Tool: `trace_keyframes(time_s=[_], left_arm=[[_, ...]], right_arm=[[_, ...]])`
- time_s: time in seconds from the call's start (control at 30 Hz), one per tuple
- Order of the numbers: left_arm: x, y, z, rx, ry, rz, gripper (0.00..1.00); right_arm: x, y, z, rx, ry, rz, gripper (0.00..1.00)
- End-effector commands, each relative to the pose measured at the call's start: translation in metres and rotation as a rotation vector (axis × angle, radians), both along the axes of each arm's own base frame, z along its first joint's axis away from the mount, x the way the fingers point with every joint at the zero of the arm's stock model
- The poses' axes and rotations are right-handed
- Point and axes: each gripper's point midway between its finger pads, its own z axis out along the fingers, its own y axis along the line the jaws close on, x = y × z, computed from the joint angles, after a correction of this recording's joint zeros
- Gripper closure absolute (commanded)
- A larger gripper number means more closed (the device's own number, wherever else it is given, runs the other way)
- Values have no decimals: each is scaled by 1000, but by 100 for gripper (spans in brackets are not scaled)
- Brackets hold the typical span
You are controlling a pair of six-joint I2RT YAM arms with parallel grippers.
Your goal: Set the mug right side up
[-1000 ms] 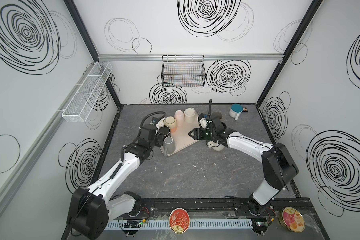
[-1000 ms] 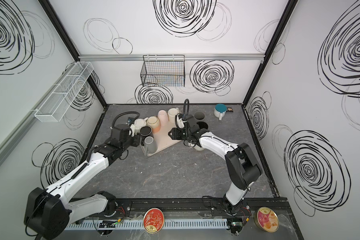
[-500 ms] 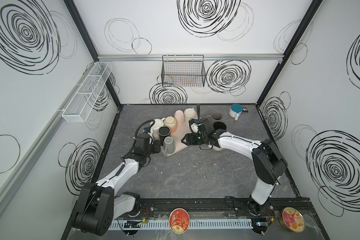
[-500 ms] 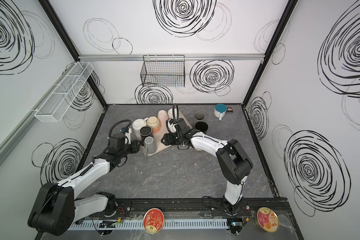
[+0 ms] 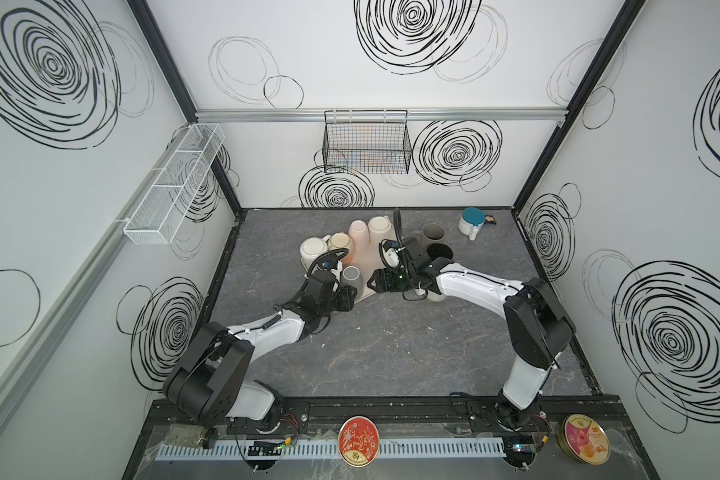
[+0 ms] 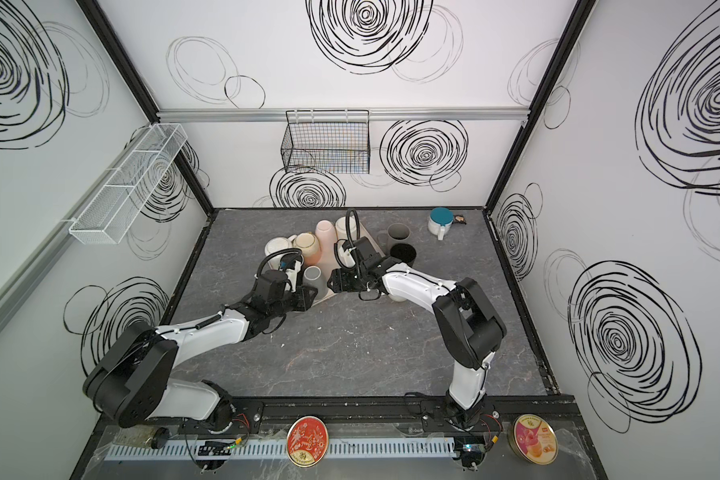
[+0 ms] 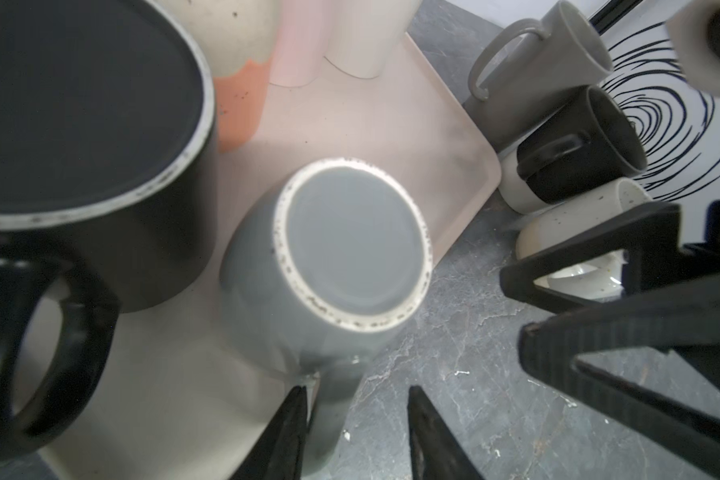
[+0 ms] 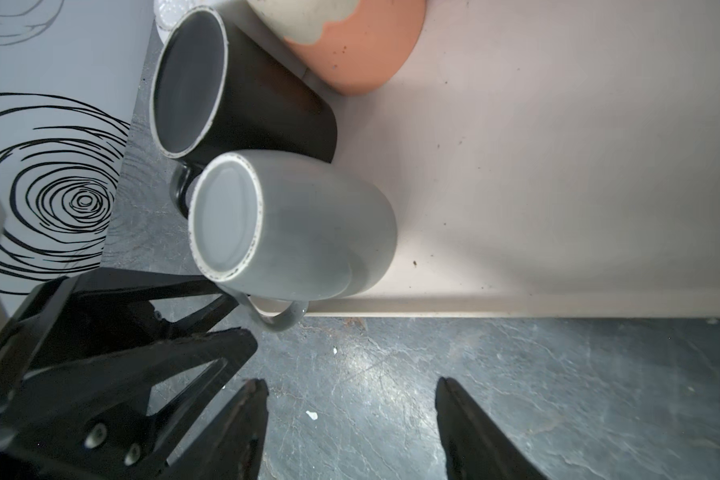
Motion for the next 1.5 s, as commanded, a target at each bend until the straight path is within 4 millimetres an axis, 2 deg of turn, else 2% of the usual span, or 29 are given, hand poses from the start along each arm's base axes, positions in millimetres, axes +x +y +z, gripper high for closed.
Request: trace_keyframes(time_s=[0.0,0.17,0.3,0.47,0.7,0.93,1.23,1.47], left_arm=[[16,5,31,-40,-91,41,57],[12,36,41,-29,-133,120,56],[6,65,47,-28,-167,199,56],[-6,88,45,-23,-178,256,55],[-17,110,39,-22,-188,305,54],[-20,116,37,-27,-186,310,52],[-19,112,32,-44,-173,301,51],[-17,106,31,-44,-163,289,51]], right_arm=[[3,2,15,-27,-48,6,32],[4,13,14,-110,-78,14,30],[1,36,13,-176,-101,43,28],[-5,58,3,-223,-81,61,26],[4,61,-14,-324,-72,25,24],[20,55,-19,-386,-131,26,29],[26,44,-26,-452,-158,71,56],[30,38,-36,-502,-165,92,59]])
